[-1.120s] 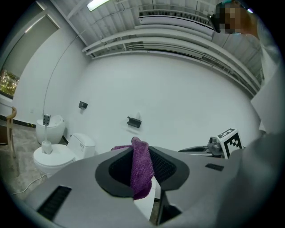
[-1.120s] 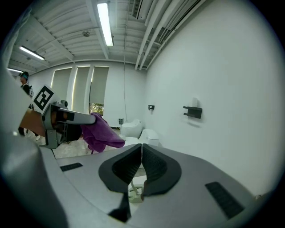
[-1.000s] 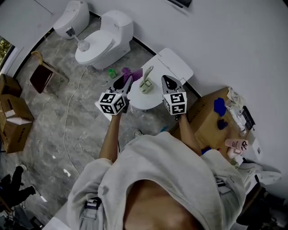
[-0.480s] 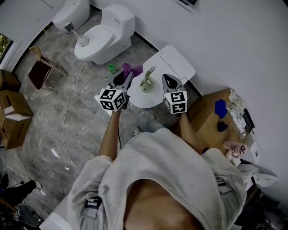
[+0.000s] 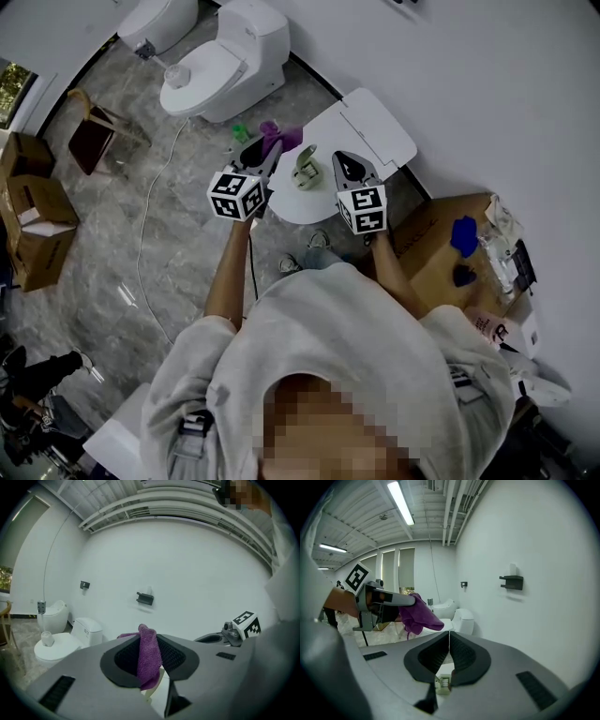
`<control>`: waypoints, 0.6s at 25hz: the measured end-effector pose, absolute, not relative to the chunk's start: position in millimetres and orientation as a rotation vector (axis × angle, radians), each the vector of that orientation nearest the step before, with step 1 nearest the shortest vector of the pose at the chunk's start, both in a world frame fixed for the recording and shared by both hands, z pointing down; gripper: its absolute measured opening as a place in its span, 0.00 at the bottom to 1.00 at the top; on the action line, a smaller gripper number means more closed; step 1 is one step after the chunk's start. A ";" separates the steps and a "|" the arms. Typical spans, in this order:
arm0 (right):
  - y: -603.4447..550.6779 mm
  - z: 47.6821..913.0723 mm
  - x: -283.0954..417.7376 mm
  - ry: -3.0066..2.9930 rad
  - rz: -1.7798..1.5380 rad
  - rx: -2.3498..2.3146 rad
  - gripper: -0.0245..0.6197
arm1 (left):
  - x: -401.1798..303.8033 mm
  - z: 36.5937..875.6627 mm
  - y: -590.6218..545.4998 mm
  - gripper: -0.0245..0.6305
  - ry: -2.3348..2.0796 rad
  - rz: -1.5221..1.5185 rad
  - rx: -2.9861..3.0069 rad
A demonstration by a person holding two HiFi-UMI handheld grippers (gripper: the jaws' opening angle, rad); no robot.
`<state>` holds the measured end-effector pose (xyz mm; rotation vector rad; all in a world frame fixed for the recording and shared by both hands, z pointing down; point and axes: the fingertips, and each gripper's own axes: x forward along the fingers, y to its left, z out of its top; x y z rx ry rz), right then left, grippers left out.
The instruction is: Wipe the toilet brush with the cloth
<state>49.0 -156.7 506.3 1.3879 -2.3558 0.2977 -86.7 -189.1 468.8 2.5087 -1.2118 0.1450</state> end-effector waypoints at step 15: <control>-152.9 540.3 77.7 -2.353 0.399 1.324 0.09 | -49.3 521.3 -198.3 0.20 -1.156 0.299 2.429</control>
